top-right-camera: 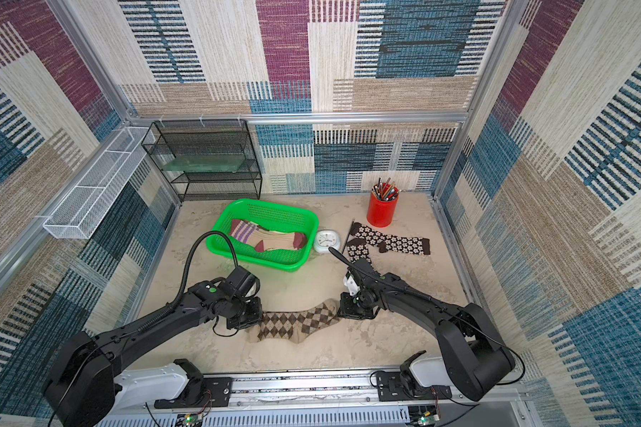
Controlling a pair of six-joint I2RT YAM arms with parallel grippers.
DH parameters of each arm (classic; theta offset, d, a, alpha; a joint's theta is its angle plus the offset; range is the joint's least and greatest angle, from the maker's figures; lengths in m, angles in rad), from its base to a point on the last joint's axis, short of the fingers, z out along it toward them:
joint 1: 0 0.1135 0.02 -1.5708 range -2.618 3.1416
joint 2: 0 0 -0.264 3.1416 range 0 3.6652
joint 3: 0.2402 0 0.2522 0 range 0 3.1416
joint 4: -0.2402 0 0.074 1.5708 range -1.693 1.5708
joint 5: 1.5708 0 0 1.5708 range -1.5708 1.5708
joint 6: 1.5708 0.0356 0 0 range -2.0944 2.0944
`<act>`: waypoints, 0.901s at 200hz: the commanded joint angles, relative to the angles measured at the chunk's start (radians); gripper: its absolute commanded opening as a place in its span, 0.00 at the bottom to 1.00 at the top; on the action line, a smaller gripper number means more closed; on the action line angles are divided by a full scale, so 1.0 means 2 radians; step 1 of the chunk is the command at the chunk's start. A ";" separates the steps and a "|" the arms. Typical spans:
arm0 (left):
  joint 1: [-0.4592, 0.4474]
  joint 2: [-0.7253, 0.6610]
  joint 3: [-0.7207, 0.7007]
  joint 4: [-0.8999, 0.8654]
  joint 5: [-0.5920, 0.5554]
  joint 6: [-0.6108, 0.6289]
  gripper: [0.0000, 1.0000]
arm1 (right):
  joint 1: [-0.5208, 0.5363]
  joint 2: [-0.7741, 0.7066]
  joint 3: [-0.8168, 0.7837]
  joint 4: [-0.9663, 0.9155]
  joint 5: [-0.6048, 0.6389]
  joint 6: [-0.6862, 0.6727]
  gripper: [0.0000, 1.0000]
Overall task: Place the socks together as a pair
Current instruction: Flatten out the sock, then pick up a pair of socks from the center of the board.
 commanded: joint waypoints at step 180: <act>0.016 -0.021 -0.066 0.026 -0.043 -0.013 0.79 | 0.016 0.008 -0.023 0.051 0.003 -0.029 0.67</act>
